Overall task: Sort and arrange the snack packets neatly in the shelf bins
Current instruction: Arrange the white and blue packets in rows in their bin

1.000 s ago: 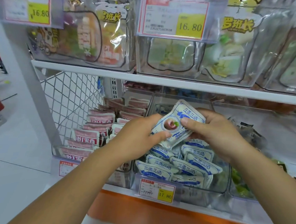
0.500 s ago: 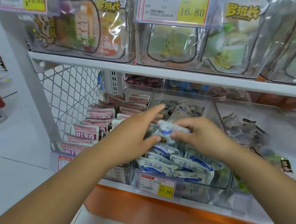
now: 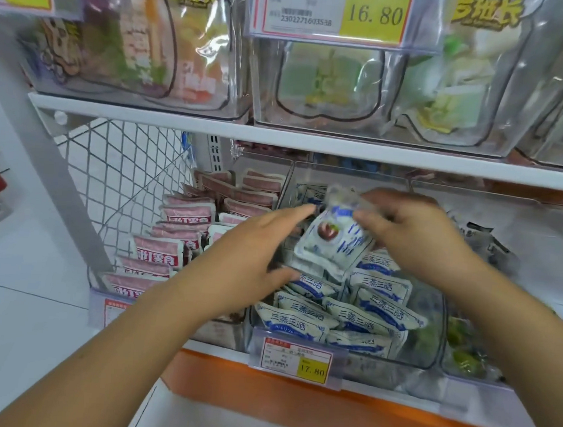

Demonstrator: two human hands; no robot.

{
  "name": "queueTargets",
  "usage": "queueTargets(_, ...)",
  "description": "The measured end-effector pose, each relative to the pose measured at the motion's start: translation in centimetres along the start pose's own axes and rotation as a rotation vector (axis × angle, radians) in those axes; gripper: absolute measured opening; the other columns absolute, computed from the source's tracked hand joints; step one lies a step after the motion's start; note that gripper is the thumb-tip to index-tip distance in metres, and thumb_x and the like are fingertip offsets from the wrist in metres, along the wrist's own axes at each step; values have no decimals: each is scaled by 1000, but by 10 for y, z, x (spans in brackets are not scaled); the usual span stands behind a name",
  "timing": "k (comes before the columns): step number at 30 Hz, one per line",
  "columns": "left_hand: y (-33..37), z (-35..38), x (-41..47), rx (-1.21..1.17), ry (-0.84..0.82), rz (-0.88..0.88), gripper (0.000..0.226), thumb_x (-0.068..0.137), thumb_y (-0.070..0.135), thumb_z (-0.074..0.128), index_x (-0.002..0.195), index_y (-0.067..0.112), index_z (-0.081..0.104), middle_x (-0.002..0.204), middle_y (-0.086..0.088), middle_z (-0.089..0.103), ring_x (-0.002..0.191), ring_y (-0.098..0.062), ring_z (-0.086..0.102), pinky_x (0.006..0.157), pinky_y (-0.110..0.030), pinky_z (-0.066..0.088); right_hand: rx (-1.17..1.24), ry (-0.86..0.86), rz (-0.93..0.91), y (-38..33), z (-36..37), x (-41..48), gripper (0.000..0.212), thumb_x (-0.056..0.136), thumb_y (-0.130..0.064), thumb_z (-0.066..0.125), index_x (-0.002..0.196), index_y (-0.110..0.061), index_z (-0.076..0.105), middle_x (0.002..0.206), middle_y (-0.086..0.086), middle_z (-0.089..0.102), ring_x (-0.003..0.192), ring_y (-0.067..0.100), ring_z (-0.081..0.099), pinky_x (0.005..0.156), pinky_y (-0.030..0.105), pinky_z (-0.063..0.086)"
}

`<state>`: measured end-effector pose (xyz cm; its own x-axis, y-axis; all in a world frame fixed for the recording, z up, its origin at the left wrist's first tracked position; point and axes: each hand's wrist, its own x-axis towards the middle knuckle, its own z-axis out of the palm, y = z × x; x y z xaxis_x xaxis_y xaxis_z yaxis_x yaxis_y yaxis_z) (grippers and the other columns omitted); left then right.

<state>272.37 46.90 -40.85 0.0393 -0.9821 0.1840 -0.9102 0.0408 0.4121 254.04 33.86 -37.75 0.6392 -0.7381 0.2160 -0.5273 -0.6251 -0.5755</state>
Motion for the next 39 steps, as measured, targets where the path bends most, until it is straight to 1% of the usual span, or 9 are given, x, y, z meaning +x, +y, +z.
queueTargets(5, -10, -3, -8, -40, 56, 21, 61, 90, 26, 66, 141, 43, 37, 139, 23, 44, 122, 10, 39, 93, 1, 22, 95, 227, -56, -9, -5, -35, 18, 93, -33, 54, 76, -36, 59, 67, 4, 67, 60, 13, 56, 51, 19, 40)
queueTargets(13, -9, -3, -18, -28, 100, 23, 66, 93, 26, 61, 147, 43, 26, 143, 23, 41, 128, 5, 36, 99, -9, 26, 185, 396, -233, -6, -2, -63, 18, 92, -38, 55, 108, -42, 61, 82, -9, 69, 69, 17, 65, 55, 30, 47)
queueTargets(16, -9, -3, -18, -53, 102, 15, 65, 94, 21, 59, 147, 41, 28, 142, 23, 44, 128, 5, 38, 98, -5, 26, 46, 388, -363, -10, 3, -65, 16, 91, -34, 53, 102, -39, 63, 69, -6, 69, 65, 15, 60, 52, 20, 45)
queueTargets(19, -10, -2, -18, -89, 98, 14, 63, 95, 17, 57, 146, 42, 29, 137, 28, 46, 125, 10, 38, 93, 3, 24, -131, 251, -465, -4, 23, -58, 19, 90, -22, 63, 109, -24, 70, 95, -13, 70, 83, -3, 58, 79, 5, 47)
queueTargets(22, -8, -2, -18, -125, 68, 18, 66, 93, 16, 58, 146, 43, 28, 139, 31, 43, 128, 11, 37, 98, -4, 26, -234, -18, -332, 4, 47, -49, 18, 91, -23, 64, 105, -26, 74, 125, 2, 63, 114, 15, 57, 96, 28, 47)
queueTargets(26, -1, -3, -18, -59, 5, 43, 71, 90, 31, 62, 147, 46, 23, 147, 27, 34, 131, 7, 29, 103, -15, 26, -249, -238, -134, -2, 46, -34, 21, 93, -40, 56, 107, -35, 71, 154, -1, 30, 142, 21, 21, 113, 36, 24)
queueTargets(32, -1, 5, -4, 187, -4, 89, 84, 82, 70, 51, 150, 40, 12, 155, 23, 17, 141, 2, 11, 112, -20, 6, 49, -291, -153, 4, 49, -21, 6, 83, -29, 74, 88, -32, 72, 96, -21, 63, 95, -5, 54, 92, 26, 43)
queueTargets(36, -4, 12, 1, 317, 7, 151, 58, 89, 69, 35, 135, 37, 48, 121, 16, 59, 120, -9, 46, 110, -29, 19, 307, -569, -14, 3, 20, -12, 8, 85, -26, 71, 92, -28, 72, 96, -12, 72, 91, 4, 66, 87, 23, 51)
queueTargets(39, -8, 16, 0, 330, 48, 182, 51, 91, 62, 29, 119, 37, 63, 99, 17, 68, 101, -9, 55, 97, -32, 27, 287, -507, 59, 13, 7, 10, 9, 91, -23, 63, 95, -28, 69, 101, -9, 72, 98, 9, 67, 93, 32, 51)
